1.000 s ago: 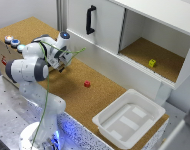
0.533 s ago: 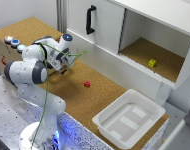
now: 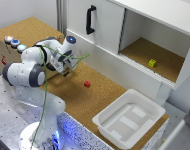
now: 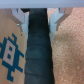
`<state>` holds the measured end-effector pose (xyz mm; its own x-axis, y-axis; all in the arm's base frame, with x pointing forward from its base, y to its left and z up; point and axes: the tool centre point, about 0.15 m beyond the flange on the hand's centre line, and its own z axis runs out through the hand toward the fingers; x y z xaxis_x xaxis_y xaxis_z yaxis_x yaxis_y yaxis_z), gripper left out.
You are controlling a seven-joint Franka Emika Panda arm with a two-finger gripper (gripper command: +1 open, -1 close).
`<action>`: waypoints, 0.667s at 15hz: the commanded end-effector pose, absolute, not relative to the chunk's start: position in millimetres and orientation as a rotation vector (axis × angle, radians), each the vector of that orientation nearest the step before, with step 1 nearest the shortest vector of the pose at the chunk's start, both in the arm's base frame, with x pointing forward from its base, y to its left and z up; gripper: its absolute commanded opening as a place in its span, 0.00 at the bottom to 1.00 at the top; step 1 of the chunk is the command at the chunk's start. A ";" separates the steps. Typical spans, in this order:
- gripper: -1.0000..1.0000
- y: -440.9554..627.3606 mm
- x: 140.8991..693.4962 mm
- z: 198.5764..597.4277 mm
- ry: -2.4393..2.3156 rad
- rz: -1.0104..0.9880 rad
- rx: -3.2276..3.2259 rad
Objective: Grasp the handle of the drawer, then open it
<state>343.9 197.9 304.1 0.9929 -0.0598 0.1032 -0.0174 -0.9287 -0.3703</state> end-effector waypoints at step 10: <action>0.00 96.6 331.1 281.2 0.225 -0.153 -2.820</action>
